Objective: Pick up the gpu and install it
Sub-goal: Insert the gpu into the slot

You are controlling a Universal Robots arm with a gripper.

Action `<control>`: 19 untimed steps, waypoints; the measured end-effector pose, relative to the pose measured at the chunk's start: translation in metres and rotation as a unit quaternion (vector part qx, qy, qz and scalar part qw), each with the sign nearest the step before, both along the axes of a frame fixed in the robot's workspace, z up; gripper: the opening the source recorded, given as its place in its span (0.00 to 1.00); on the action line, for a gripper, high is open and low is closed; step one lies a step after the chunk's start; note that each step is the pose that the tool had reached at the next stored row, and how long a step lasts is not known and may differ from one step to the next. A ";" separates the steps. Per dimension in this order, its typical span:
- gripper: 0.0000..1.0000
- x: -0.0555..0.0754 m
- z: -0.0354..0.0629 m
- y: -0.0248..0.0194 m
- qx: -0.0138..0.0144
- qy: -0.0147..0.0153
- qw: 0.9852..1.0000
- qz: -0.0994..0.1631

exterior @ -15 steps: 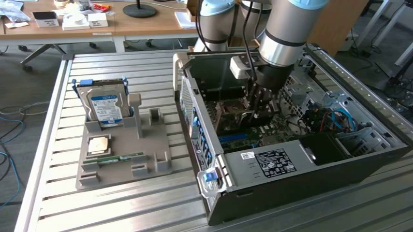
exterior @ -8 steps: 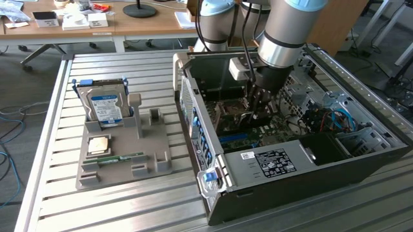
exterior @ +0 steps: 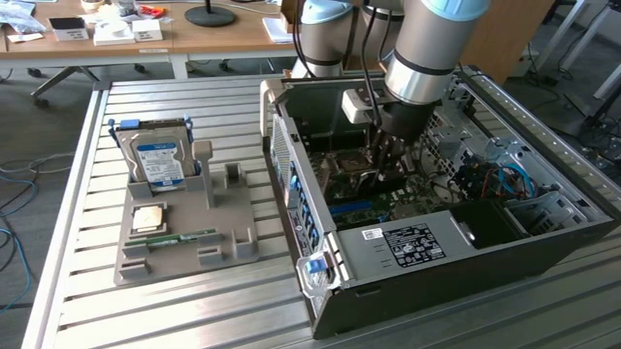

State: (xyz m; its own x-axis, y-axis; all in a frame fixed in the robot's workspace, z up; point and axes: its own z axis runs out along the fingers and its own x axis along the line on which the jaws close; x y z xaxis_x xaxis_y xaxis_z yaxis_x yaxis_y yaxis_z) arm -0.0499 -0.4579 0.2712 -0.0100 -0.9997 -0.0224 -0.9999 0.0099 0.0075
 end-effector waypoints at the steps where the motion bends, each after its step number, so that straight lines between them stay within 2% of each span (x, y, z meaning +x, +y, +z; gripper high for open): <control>1: 0.27 0.000 -0.0006 0.0000 0.000 0.000 1.000 0.000; 5: 0.27 -0.002 -0.0021 0.0000 0.000 -0.001 1.000 0.001; 19: 0.27 -0.005 -0.0034 0.0001 0.000 -0.002 1.000 0.001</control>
State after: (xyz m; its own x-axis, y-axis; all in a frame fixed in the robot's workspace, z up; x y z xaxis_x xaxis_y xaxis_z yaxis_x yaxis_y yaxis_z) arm -0.0552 -0.4579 0.2677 -0.0087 -0.9997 -0.0232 -1.0000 0.0086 0.0044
